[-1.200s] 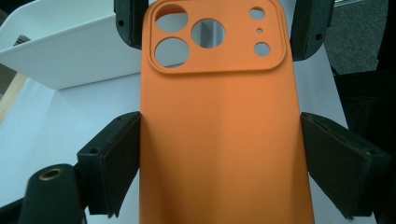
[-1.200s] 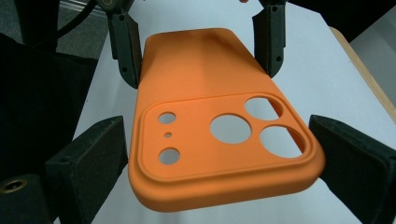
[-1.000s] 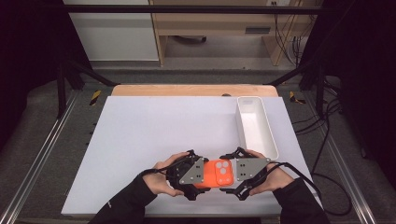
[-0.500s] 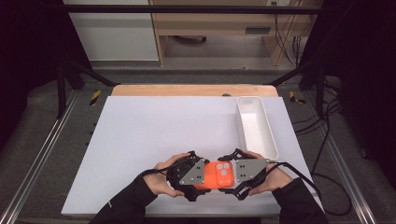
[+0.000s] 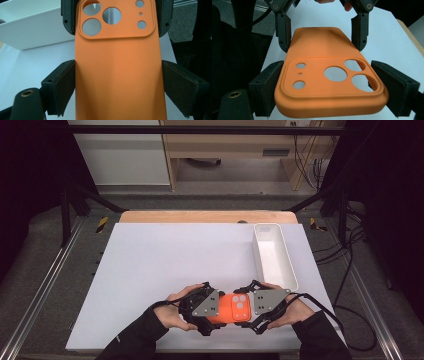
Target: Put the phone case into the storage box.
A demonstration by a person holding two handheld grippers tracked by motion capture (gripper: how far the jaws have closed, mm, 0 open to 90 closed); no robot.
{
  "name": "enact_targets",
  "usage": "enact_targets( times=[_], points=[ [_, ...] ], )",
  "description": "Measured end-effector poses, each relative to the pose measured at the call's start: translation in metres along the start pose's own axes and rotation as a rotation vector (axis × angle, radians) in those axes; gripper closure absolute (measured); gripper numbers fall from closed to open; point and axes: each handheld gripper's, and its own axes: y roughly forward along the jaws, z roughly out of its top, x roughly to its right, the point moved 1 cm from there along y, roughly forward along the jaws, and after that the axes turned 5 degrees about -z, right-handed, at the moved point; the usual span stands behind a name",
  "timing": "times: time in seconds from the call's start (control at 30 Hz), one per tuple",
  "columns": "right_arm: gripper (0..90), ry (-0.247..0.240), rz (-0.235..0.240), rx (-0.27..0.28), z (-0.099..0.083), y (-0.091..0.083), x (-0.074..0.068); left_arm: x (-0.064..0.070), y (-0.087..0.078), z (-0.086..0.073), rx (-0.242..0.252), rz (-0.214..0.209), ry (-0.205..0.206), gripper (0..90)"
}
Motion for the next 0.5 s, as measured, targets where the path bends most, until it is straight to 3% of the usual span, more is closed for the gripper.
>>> enact_targets(
  times=[0.5],
  points=[
    [15.6,0.034,0.018,-0.01,0.0014,-0.0006,0.0003,-0.0012,0.0004,0.0,0.004,-0.027,-0.02,14.7]
  ],
)
